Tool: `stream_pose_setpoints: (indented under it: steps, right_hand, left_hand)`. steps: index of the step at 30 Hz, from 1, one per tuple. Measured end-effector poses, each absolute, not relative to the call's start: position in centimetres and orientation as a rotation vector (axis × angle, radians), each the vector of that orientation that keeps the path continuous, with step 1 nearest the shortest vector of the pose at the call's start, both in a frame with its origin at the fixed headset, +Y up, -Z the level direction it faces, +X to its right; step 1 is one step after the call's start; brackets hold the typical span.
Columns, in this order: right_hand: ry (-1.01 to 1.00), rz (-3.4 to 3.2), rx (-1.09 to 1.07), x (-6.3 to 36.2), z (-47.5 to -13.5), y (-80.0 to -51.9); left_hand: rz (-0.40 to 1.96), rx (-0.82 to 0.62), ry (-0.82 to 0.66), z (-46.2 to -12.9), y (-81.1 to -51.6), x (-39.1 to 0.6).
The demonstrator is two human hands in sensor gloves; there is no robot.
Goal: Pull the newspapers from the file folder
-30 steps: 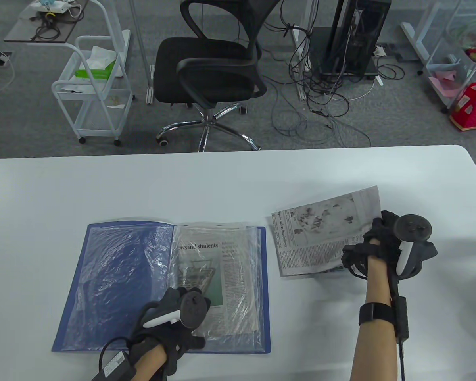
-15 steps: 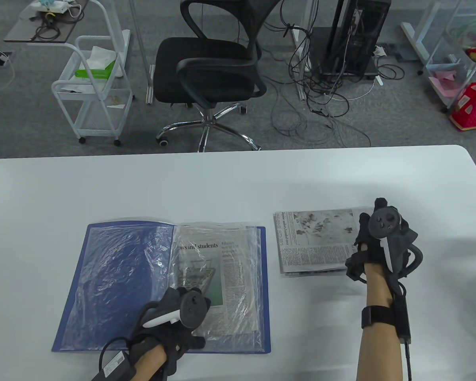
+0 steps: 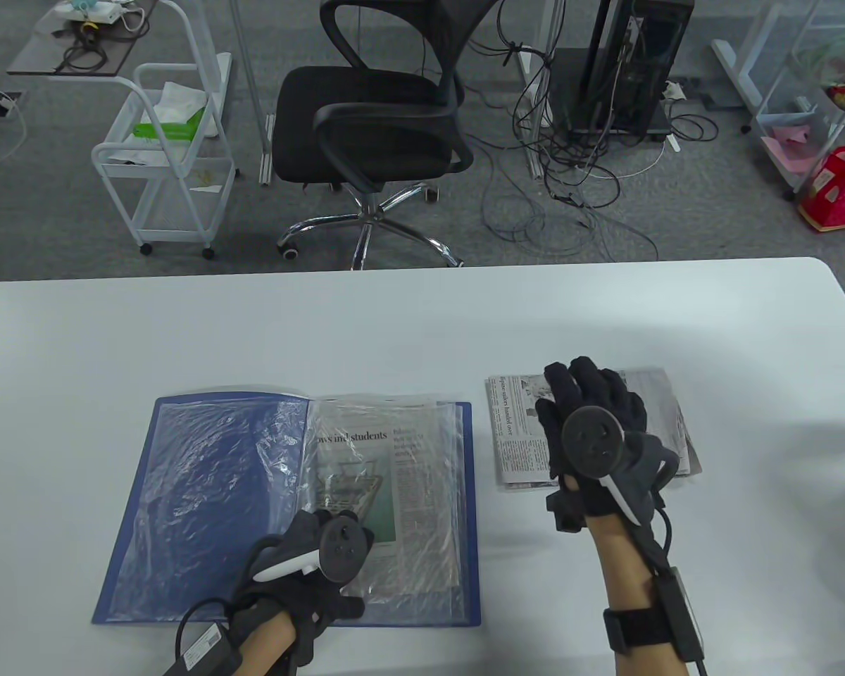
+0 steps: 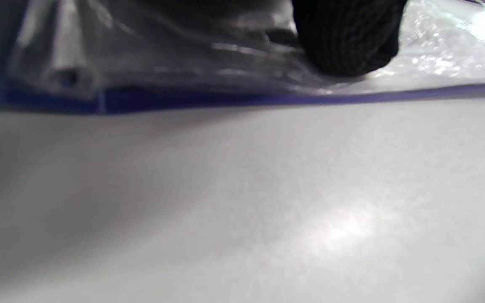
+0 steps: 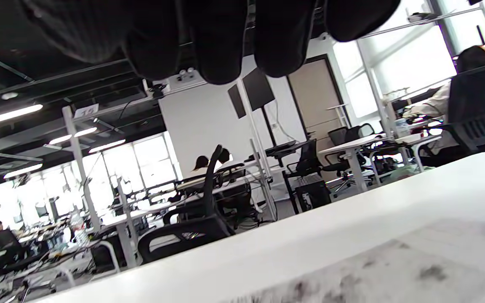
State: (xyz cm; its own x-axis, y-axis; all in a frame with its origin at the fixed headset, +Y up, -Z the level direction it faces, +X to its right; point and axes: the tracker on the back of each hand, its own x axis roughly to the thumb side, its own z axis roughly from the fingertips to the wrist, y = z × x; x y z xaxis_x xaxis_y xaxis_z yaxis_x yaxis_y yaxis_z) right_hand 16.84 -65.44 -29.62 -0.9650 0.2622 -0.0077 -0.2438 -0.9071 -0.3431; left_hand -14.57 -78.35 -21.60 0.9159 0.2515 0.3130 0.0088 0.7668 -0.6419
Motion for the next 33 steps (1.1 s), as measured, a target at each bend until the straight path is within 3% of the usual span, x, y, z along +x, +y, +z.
stream_pose_setpoints:
  steps: [8,14,16,21,23,31,33]
  right_hand:
    - [-0.449,2.94,-0.057,15.4,-29.1,-70.3]
    - [-0.449,2.959,-0.06,15.4,-29.2,-70.8]
    - [-0.461,2.95,-0.054,15.5,-29.1,-70.6]
    - [-0.478,2.912,-0.05,15.7,-28.9,-70.2]
    - [-0.482,2.895,-0.04,15.7,-28.7,-70.0]
    - [-0.481,2.862,-0.01,15.6,-28.5,-69.8]
    - [-0.467,2.862,-0.009,15.6,-28.5,-69.9]
  left_hand:
    - [0.141,-0.686,-0.4,-21.6,-78.4,-14.6]
    - [0.133,-0.656,-0.416,-21.6,-77.9,-14.6]
    - [0.184,-0.623,-0.418,-21.7,-76.6,-14.2]
    - [0.271,-0.403,-0.375,-22.9,-73.6,-12.0]
    - [0.287,-0.386,-0.356,-23.6,-73.6,-11.2]
    - [0.252,-0.646,-0.154,-24.9,-78.5,-7.7]
    - [0.166,-0.62,-0.14,-24.7,-78.7,-7.3]
